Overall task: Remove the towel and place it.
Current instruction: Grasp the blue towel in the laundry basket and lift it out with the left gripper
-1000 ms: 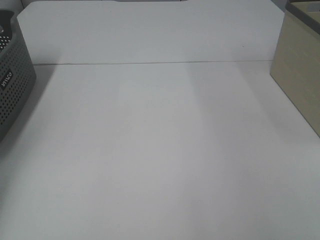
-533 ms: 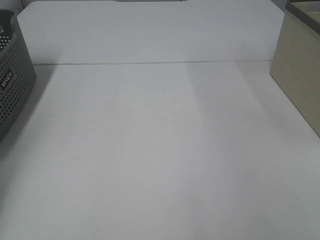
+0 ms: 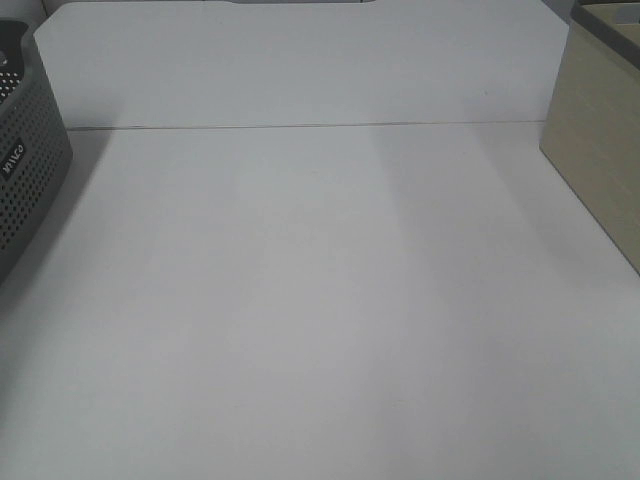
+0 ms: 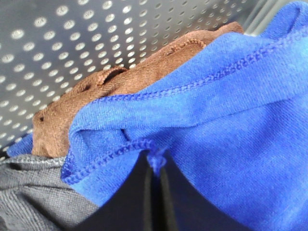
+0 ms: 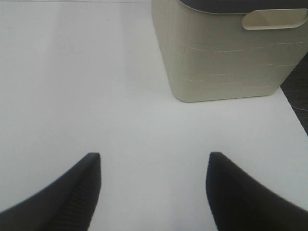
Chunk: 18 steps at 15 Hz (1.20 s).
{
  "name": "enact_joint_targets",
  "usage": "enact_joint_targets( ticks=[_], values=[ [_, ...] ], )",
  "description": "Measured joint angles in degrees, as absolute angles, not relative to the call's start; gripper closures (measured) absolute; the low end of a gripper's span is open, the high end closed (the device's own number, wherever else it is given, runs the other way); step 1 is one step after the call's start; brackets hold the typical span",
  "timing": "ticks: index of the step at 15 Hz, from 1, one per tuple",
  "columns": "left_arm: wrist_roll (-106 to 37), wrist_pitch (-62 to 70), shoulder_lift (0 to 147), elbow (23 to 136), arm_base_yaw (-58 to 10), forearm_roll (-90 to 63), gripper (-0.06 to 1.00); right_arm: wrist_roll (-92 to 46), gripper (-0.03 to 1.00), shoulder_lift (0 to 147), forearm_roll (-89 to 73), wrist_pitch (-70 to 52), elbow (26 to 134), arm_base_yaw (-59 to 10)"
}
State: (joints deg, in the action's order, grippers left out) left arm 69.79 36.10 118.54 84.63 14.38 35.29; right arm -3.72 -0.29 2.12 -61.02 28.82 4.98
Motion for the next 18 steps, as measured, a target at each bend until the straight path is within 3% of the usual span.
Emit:
enact_joint_targets(
  ticks=[12,18],
  values=[
    [48.1,27.3,95.6,84.6,6.1,35.9,0.94,-3.7,0.34,-0.3,2.1,-61.0,28.8,5.0],
    [35.4,12.8,83.6,84.6,-0.3,35.9,0.94,-6.8,0.34,3.4,-1.4,-61.0,28.8,5.0]
  ],
)
